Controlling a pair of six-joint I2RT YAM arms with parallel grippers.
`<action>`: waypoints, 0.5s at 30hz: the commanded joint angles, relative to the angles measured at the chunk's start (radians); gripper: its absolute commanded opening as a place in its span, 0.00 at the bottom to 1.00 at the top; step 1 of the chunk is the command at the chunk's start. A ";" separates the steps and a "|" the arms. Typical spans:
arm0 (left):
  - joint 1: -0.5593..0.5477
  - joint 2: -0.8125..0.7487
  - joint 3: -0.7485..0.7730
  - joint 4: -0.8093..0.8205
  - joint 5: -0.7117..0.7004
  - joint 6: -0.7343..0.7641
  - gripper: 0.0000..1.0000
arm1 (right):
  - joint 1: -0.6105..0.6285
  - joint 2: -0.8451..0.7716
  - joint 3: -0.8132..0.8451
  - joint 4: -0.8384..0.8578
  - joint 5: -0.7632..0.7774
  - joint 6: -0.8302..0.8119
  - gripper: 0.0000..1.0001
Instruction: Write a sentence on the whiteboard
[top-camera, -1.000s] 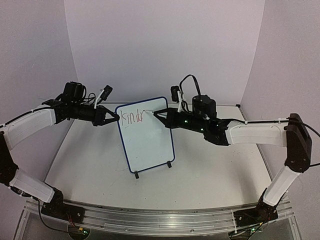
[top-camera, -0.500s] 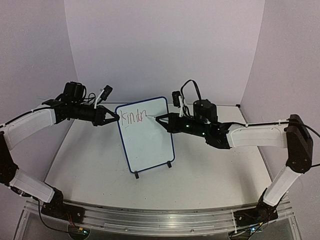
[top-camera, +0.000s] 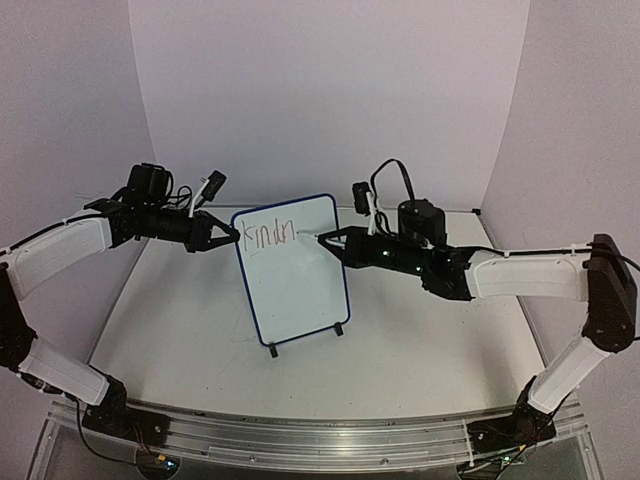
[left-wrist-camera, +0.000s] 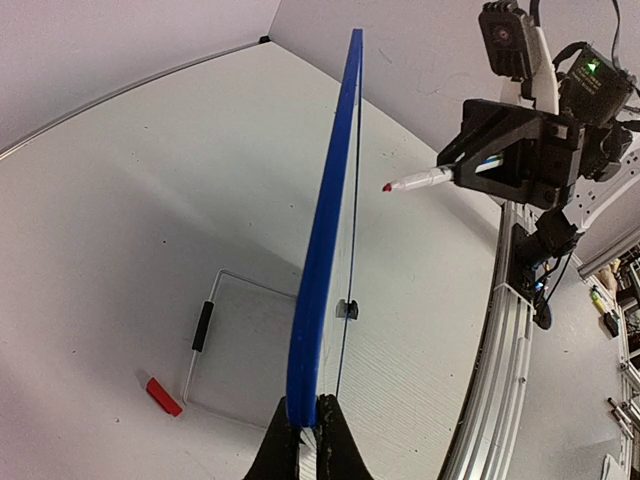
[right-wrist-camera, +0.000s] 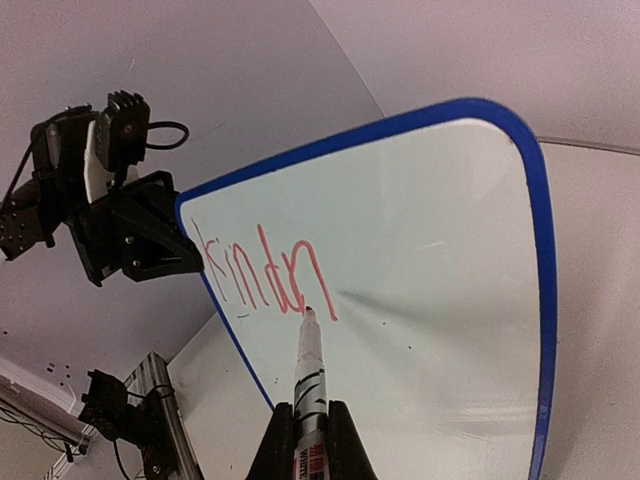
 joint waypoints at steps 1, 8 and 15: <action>-0.020 0.021 0.010 -0.079 -0.044 0.060 0.00 | -0.004 -0.062 -0.004 0.048 -0.006 -0.005 0.00; -0.021 0.022 0.009 -0.080 -0.044 0.059 0.00 | -0.004 -0.013 0.034 0.046 0.005 -0.015 0.00; -0.021 0.020 0.011 -0.080 -0.044 0.061 0.00 | -0.005 0.023 0.062 0.037 0.024 -0.021 0.00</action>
